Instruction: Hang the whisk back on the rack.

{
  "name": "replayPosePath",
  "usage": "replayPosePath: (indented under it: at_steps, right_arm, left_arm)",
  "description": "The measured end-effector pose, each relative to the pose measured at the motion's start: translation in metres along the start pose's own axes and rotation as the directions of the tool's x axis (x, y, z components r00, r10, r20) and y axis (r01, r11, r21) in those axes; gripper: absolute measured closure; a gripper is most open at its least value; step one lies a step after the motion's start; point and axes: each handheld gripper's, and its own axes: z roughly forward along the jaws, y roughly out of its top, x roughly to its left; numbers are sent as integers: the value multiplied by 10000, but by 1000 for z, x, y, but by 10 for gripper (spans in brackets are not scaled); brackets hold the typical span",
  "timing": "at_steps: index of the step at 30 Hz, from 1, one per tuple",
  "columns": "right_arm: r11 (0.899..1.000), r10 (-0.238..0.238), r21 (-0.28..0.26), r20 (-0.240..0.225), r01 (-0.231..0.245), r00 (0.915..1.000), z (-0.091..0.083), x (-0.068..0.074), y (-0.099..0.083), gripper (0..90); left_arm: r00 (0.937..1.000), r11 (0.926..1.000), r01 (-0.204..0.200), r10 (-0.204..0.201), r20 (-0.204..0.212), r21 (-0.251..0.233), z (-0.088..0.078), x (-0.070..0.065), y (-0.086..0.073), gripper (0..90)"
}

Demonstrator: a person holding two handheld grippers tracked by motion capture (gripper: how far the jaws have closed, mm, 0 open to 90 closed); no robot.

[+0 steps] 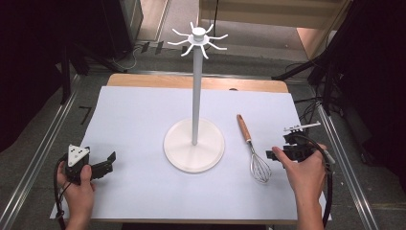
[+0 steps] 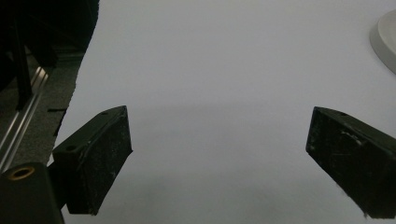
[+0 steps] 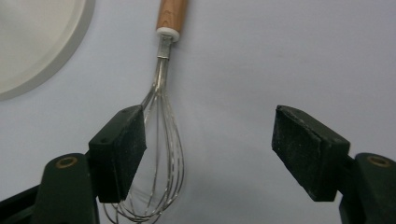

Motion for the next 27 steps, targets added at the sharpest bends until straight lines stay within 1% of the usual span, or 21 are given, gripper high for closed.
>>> replayPosePath:
  at_steps: [1,3,4,5,9,10,11,12,14,15,16,17,18,19,22,23,25,26,27]
  right_arm:
    - [9998,-35,210,-288,41,9996,2,3,6,301]
    - [9989,-78,449,-346,93,9994,4,7,11,330]
    - [9985,-131,522,-381,150,9992,5,7,12,330]
    - [9980,-71,620,-412,96,9991,7,9,14,330]
    - [9967,-35,804,-334,62,9994,13,12,19,332]
    - [9958,-100,909,-274,125,9996,18,16,21,384]
    - [9950,-110,986,-273,136,9996,20,17,22,394]
    - [9946,-46,1033,-360,83,9993,23,18,24,415]
    - [9942,-46,1074,-349,83,9994,25,19,25,425]
    - [9921,53,1251,-434,2,9990,31,20,27,439]
    - [9919,76,1269,-527,-9,9986,33,21,28,450]
    - [9919,76,1269,-527,-9,9986,33,21,28,450]
    - [9901,14,1400,-656,78,9978,38,22,30,493]
    - [9901,14,1400,-656,78,9978,38,22,30,493]
    - [9885,64,1514,-670,38,9977,46,25,31,492]
    - [9881,-30,1534,-603,122,9982,50,26,32,512]
    - [9873,8,1588,-618,91,9981,51,28,33,517]
    - [9861,84,1660,-555,9,9984,53,29,33,519]
    - [9855,51,1694,-529,40,9986,55,30,34,519]
  left_arm:
    - [10000,10000,3,-3,-1,3,0,0,0,71]
    - [10000,10000,20,-20,-2,26,0,0,0,72]
    - [10000,10000,21,-21,2,22,0,0,0,71]
    - [10000,10000,24,-24,8,19,0,0,0,71]
    - [10000,10000,34,-34,25,26,0,1,0,72]
    - [10000,10000,46,-46,46,20,0,1,0,71]
    - [10000,10000,46,-46,46,20,0,1,0,72]
    - [10000,10000,57,-57,58,15,0,1,0,72]
    - [10000,10000,72,-72,54,38,0,1,0,72]
    - [10000,10000,70,-70,40,48,0,1,0,71]
    - [10000,10000,73,-73,43,47,0,1,0,71]
    - [10000,10000,73,-73,43,47,0,1,0,72]
    - [10000,10000,84,-84,41,36,0,1,0,72]
    - [10000,10000,84,-84,41,36,0,1,0,72]
    - [10000,10000,77,-77,43,41,0,1,0,72]
    - [10000,10000,72,-72,41,43,0,1,0,71]
    - [10000,10000,78,-78,46,45,0,1,0,72]
    - [9999,10000,88,-88,47,38,0,1,0,72]
    - [9999,9999,106,-106,50,19,0,1,0,72]
